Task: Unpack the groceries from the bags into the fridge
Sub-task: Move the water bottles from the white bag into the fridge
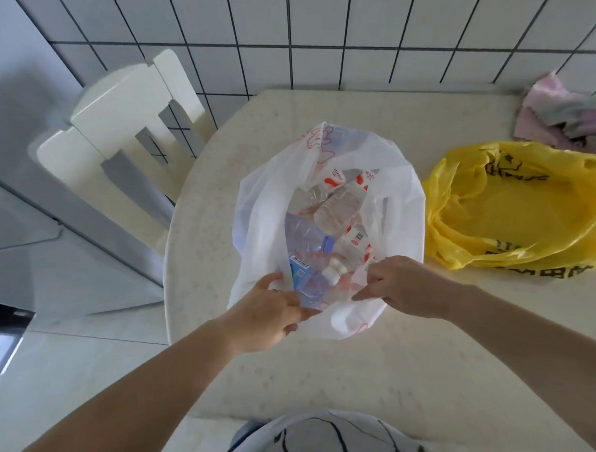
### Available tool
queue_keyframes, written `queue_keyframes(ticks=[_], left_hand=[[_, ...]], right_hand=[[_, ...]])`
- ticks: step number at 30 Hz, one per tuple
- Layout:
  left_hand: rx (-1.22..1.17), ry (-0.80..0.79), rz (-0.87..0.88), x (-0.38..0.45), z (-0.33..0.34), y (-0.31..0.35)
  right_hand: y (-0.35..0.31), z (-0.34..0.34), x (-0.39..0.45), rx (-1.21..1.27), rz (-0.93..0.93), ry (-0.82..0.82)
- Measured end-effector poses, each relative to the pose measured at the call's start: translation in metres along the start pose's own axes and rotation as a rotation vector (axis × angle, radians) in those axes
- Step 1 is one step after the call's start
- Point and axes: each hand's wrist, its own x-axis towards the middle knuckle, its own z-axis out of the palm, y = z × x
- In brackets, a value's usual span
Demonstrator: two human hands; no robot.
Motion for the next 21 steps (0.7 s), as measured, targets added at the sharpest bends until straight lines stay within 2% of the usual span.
queue_keyframes(ticks=[3,9,14,17,19,21], left_hand=[[0.025,0.060,-0.005,-0.008,0.008,0.008],[-0.005,-0.032,-0.193,-0.010,0.026,0.020],[-0.335,-0.064,-0.380,-0.004,0.035,0.022],[-0.442,-0.099,-0.447,-0.001,0.033,0.019],[-0.471,-0.018,-0.464,-0.003,0.031,0.016],[-0.478,0.150,-0.479,-0.005,0.025,0.015]], right_hand=[[0.002,0.004,-0.014,-0.009,0.008,-0.017],[0.006,0.027,-0.031,-0.157,0.125,-0.155],[0.009,0.039,-0.034,-0.204,0.216,-0.174],[0.007,0.034,-0.033,-0.039,0.236,-0.275],[0.009,0.030,-0.035,0.040,0.226,-0.267],[0.009,0.022,-0.036,0.122,0.245,-0.175]])
